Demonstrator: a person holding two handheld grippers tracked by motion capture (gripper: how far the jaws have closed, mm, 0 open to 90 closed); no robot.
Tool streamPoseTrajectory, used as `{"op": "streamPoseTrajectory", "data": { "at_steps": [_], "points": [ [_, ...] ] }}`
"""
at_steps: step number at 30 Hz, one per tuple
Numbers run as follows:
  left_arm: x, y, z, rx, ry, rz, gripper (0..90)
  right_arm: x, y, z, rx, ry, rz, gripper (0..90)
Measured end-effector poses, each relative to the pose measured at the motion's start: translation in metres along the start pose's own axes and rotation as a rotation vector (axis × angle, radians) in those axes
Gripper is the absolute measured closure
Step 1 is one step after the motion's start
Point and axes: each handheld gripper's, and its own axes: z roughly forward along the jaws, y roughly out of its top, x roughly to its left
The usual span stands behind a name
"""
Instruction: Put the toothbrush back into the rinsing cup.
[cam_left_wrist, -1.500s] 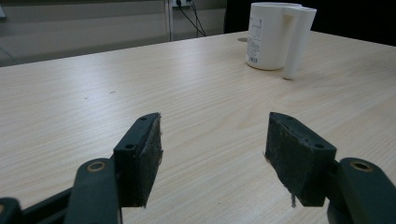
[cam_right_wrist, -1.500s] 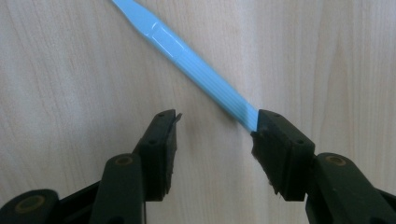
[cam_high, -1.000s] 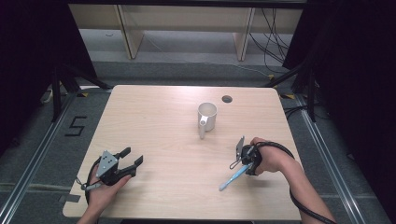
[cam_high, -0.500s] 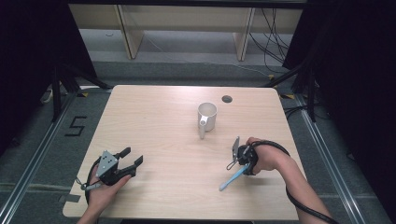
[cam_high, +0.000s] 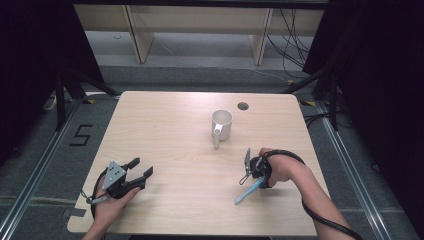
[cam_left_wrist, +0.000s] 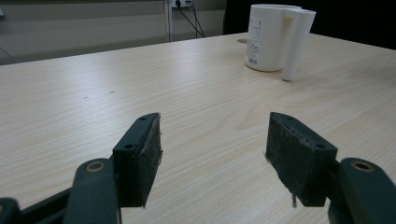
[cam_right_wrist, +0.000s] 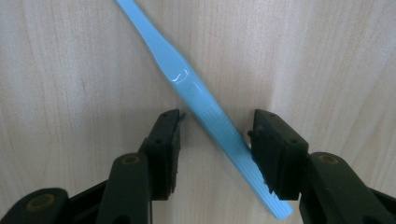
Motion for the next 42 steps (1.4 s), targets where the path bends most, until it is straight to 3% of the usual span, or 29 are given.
{"op": "streamPoseTrajectory", "data": {
  "at_steps": [2, 6, 8, 10, 13, 14, 15, 22, 24, 25, 29, 32, 33, 35, 36, 42],
  "points": [
    [-0.0001, 0.0, 0.0, -0.001, 0.001, 0.001, 35.0, -0.0021, -0.0003, 0.0017, -0.01, 0.001, -0.03, 53.4],
    [0.0002, 0.0, 0.0, 0.001, 0.002, -0.005, 34.9, -0.0036, -0.0006, 0.003, -0.015, -0.003, -0.035, 55.6],
    [0.0002, 0.0, 0.0, 0.001, 0.002, -0.005, 34.9, -0.002, 0.0, 0.002, -0.004, 0.001, -0.01, 56.9],
    [0.0001, 0.0, -0.0001, 0.001, 0.002, -0.003, 34.9, -0.0042, -0.0008, 0.0038, -0.021, 0.006, -0.043, 60.6],
    [0.0001, 0.0, -0.0001, 0.0, 0.002, -0.003, 34.9, -0.0036, -0.0001, 0.0021, -0.007, 0.019, -0.039, 65.9],
    [0.0001, 0.0, -0.0002, 0.0, 0.002, -0.004, 34.9, -0.002, 0.0006, 0.0008, 0.004, 0.03, -0.007, 68.1],
    [0.0002, 0.0, -0.0002, 0.0, 0.002, -0.004, 34.9, -0.0038, -0.0001, 0.0014, -0.007, 0.019, -0.027, 70.1],
    [0.0, 0.0001, 0.0, 0.002, 0.004, -0.003, 34.9, -0.0044, -0.0021, 0.0021, -0.016, 0.023, -0.008, 78.3],
    [0.0001, 0.0001, 0.0001, 0.003, 0.004, -0.003, 34.9, -0.0033, -0.0024, 0.0018, -0.018, 0.031, 0.017, 78.5],
    [0.0001, 0.0001, 0.0001, 0.003, 0.004, -0.003, 34.9, -0.0005, -0.0021, 0.0, 0.0, 0.035, 0.069, 78.9],
    [0.0002, 0.0001, 0.0001, 0.003, 0.004, -0.004, 34.9, -0.0007, -0.0024, -0.0002, -0.002, 0.039, 0.088, 79.0],
    [0.0001, 0.0001, 0.0001, 0.002, 0.004, -0.004, 34.9, -0.0035, -0.0036, 0.0019, -0.024, 0.031, 0.052, 79.0],
    [0.0003, 0.0001, 0.0001, 0.003, 0.004, -0.004, 34.9, -0.0014, -0.0022, 0.0001, -0.002, 0.038, 0.08, 79.0],
    [0.0003, 0.0001, 0.0001, 0.003, 0.004, -0.004, 34.9, -0.0021, -0.0023, 0.0003, -0.007, 0.034, 0.067, 79.0],
    [0.0003, 0.0001, 0.0001, 0.003, 0.004, -0.004, 34.9, -0.0003, -0.0028, -0.0002, -0.004, 0.03, 0.098, 79.0],
    [0.0002, 0.0001, 0.0001, 0.003, 0.004, -0.004, 34.9, -0.0009, -0.0041, 0.0002, -0.017, 0.034, 0.088, 79.2]
  ]
}}
